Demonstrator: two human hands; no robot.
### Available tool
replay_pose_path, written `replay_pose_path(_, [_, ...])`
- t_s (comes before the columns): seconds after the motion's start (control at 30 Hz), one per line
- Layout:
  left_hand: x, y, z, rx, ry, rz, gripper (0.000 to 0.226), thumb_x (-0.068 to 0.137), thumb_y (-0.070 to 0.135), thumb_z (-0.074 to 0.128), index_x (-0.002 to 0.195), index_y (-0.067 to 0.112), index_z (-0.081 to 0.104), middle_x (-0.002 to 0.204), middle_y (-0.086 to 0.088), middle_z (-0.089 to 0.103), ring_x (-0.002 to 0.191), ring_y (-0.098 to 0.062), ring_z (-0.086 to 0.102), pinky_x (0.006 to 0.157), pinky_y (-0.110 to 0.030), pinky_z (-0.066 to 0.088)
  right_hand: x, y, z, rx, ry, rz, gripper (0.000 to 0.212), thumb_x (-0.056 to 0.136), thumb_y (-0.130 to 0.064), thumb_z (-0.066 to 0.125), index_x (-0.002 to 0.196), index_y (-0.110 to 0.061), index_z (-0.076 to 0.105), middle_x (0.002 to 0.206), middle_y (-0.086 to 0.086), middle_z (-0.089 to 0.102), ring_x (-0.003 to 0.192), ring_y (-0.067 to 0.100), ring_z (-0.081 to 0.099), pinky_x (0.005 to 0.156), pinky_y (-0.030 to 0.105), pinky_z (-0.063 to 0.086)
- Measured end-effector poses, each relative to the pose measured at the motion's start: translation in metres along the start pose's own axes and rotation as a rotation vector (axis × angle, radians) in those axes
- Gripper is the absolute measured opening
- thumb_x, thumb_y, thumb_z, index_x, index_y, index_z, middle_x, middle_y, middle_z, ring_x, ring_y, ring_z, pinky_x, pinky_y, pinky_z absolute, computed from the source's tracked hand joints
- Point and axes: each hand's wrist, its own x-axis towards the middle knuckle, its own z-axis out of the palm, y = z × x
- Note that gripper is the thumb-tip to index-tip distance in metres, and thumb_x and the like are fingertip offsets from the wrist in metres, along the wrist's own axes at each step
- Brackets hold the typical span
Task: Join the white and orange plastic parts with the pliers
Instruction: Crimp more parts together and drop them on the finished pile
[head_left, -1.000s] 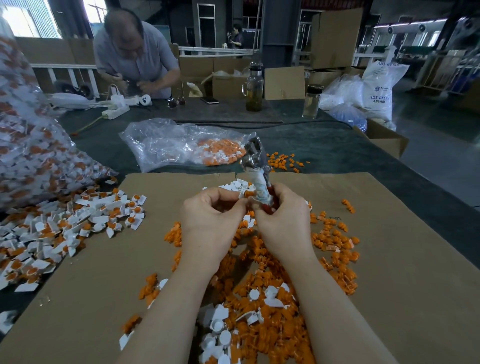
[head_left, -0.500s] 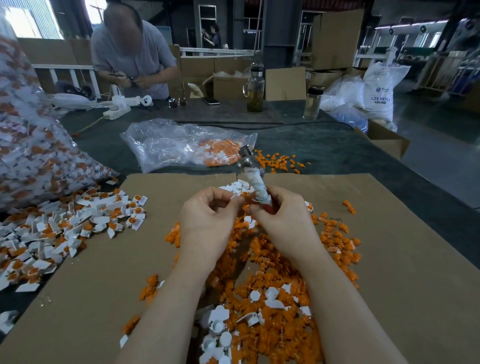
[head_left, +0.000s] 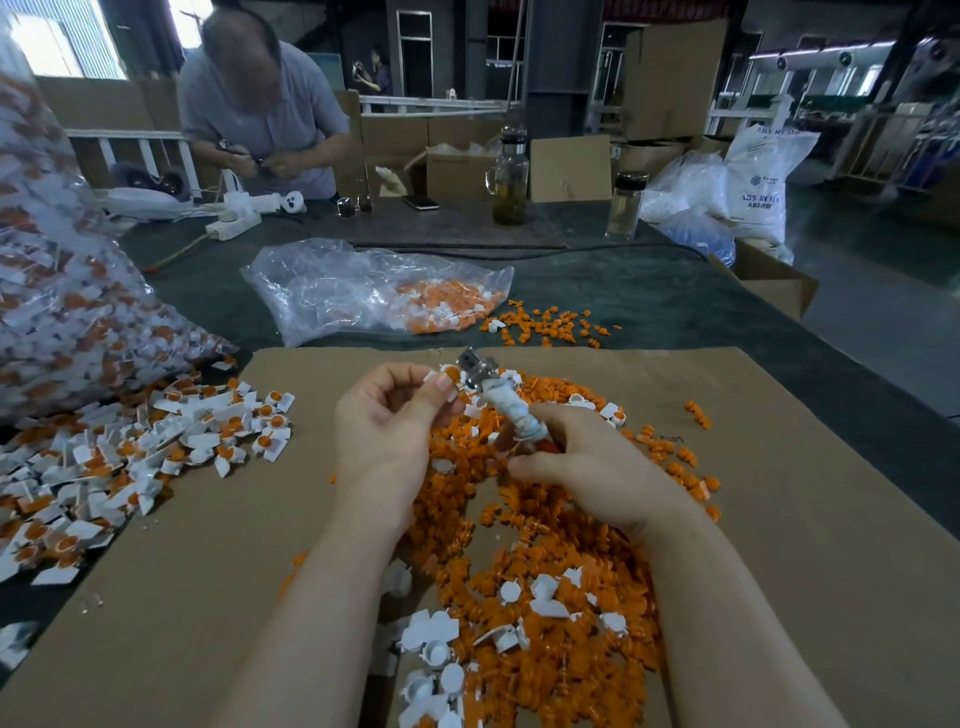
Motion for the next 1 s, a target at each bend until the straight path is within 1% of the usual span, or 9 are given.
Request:
replay_pose_path(0.07, [0.001,0.000,-0.002,0.009,-0.002,0.006,0.005,0.088,0.005,0.068,0.086,0.008,0.068,0.067,0.005,0.071,0.065,-0.006,0.069,0.062,-0.013,0.053,0.000,0.001,0.000,-0.019,-0.029,-0.003,0.019,0.086,-0.018,0.068,0.088,-0.034,0.058,0.075,-0.016,0.059,0.068,-0.008,0.055,0.060,0.014,0.036])
replay_pose_path(0.2, [0.002,-0.001,-0.003,0.036,-0.004,0.009,0.004,0.088,0.005,0.068,0.086,0.009,0.068,0.069,0.003,0.072,0.066,-0.006,0.069,0.063,-0.014,0.053,0.001,0.003,0.001,-0.025,-0.050,-0.018,0.018,0.088,-0.018,0.067,0.085,-0.033,0.057,0.070,-0.032,0.058,0.068,-0.010,0.055,0.060,0.006,0.036])
replay_pose_path(0.3, [0.002,-0.002,-0.001,0.065,0.004,-0.001,0.004,0.087,0.004,0.070,0.085,0.007,0.068,0.065,0.004,0.071,0.061,-0.003,0.069,0.059,-0.011,0.052,0.003,0.003,0.005,-0.021,0.061,-0.051,0.005,0.088,-0.023,0.067,0.088,-0.026,0.062,0.074,-0.014,0.064,0.068,-0.001,0.058,0.061,0.015,0.042])
replay_pose_path(0.4, [0.001,-0.005,0.003,0.162,-0.008,-0.029,0.006,0.086,0.007,0.073,0.082,0.009,0.069,0.061,0.003,0.070,0.057,-0.001,0.068,0.053,-0.011,0.050,0.007,0.001,0.012,-0.005,0.278,-0.101,0.011,0.089,-0.027,0.066,0.095,-0.019,0.065,0.082,-0.003,0.065,0.077,0.014,0.062,0.073,0.039,0.054])
replay_pose_path(0.57, [-0.002,-0.011,0.010,0.315,-0.040,-0.022,0.015,0.085,0.013,0.076,0.074,0.018,0.068,0.059,0.005,0.069,0.058,-0.005,0.067,0.060,-0.022,0.052,0.012,-0.005,0.021,-0.045,0.441,-0.186,0.012,0.087,-0.030,0.070,0.096,-0.028,0.063,0.076,-0.019,0.060,0.075,-0.001,0.059,0.063,0.017,0.046])
replay_pose_path(0.67, [-0.001,-0.014,0.012,0.383,-0.039,-0.011,0.017,0.083,0.016,0.077,0.071,0.021,0.067,0.062,0.006,0.068,0.059,-0.008,0.065,0.059,-0.023,0.050,0.014,-0.002,0.023,-0.128,0.450,-0.172,0.013,0.087,-0.027,0.070,0.098,-0.023,0.065,0.078,-0.017,0.059,0.076,0.004,0.057,0.065,0.026,0.047])
replay_pose_path(0.77, [0.000,-0.014,0.011,0.407,-0.047,-0.011,0.016,0.083,0.019,0.078,0.071,0.022,0.068,0.059,0.009,0.068,0.059,-0.005,0.064,0.059,-0.023,0.050,0.014,-0.001,0.023,-0.161,0.464,-0.169,0.015,0.086,-0.022,0.069,0.101,-0.021,0.066,0.077,-0.019,0.056,0.074,0.003,0.055,0.063,0.023,0.043])
replay_pose_path(0.9, [0.000,-0.012,0.011,0.396,-0.052,-0.011,0.019,0.085,0.016,0.076,0.070,0.023,0.067,0.056,0.018,0.066,0.054,0.003,0.063,0.052,-0.011,0.046,0.014,-0.003,0.023,-0.174,0.470,-0.169,0.017,0.086,-0.021,0.070,0.102,-0.021,0.066,0.079,-0.019,0.057,0.076,0.005,0.057,0.064,0.027,0.049])
replay_pose_path(1.0, [-0.002,-0.011,0.012,0.391,-0.050,-0.004,0.015,0.085,0.017,0.076,0.074,0.021,0.068,0.060,0.010,0.068,0.059,0.000,0.066,0.056,-0.014,0.049,0.013,-0.004,0.022,-0.140,0.442,-0.153,0.016,0.087,-0.024,0.069,0.103,-0.020,0.066,0.081,-0.015,0.061,0.077,0.007,0.059,0.068,0.035,0.054])
